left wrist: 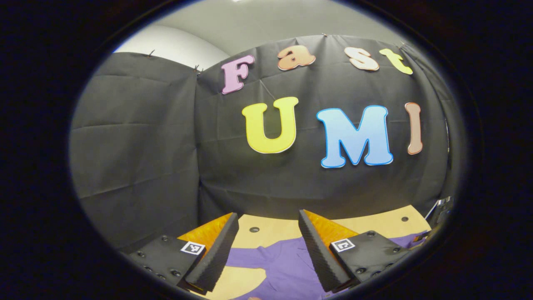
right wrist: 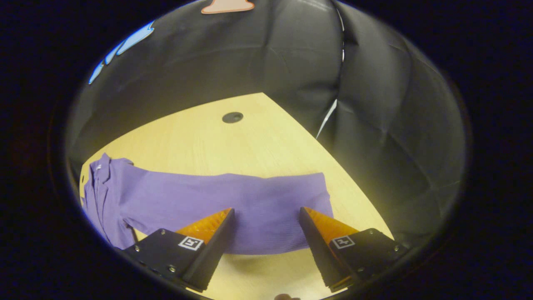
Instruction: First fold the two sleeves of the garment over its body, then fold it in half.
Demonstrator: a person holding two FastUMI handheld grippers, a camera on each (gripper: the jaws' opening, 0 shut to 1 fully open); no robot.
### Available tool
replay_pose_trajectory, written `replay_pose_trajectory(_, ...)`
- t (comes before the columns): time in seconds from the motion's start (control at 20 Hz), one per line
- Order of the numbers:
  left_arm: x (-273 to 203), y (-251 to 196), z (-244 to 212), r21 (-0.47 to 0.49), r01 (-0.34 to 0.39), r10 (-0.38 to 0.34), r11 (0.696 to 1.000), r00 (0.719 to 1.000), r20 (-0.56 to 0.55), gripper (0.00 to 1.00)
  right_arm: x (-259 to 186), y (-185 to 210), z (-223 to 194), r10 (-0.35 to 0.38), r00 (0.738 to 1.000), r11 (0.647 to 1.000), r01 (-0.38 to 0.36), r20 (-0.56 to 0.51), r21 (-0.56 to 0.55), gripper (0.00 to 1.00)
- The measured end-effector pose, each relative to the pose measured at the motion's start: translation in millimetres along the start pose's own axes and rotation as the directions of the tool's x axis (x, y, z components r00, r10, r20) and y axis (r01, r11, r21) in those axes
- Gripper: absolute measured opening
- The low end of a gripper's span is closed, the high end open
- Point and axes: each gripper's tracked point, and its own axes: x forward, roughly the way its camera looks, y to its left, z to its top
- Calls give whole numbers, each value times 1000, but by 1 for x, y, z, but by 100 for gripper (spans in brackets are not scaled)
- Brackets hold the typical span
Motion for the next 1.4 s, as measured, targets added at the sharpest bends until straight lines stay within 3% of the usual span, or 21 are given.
replay_pose_trajectory(0.1,-1,2,1,4,-13,13,1000,1000,-4,92,6,1,-9,4,999,1000,-4,-43,5,96)
replay_pose_trajectory(0.25,-4,1,2,1,-27,27,1000,1000,0,92,7,2,-5,0,1000,998,1,-17,65,95)
replay_pose_trajectory(0.4,-6,1,5,-2,-35,35,999,999,4,94,9,8,-6,16,1000,999,-15,-13,46,96)
replay_pose_trajectory(0.5,-8,1,4,-6,-33,33,999,999,2,95,8,14,-5,51,999,998,-51,2,26,81)
replay_pose_trajectory(0.7,-9,5,4,0,-29,29,1000,1000,1,97,10,34,-5,87,996,989,-83,-34,119,14)
replay_pose_trajectory(0.8,-10,5,2,-1,-23,23,1000,1000,-1,97,13,33,-3,103,992,974,-87,-67,208,10)
replay_pose_trajectory(0.85,-10,6,1,-1,-19,19,1000,1000,-3,97,10,32,-3,109,990,964,-85,-83,251,2)
replay_pose_trajectory(1.1,-12,12,1,-2,4,-4,1000,1000,-3,96,-3,39,14,116,992,954,-98,-50,282,2)
replay_pose_trajectory(1.4,-12,24,-2,-17,25,-25,1000,1000,-3,97,-55,125,63,229,971,958,-238,71,162,2)
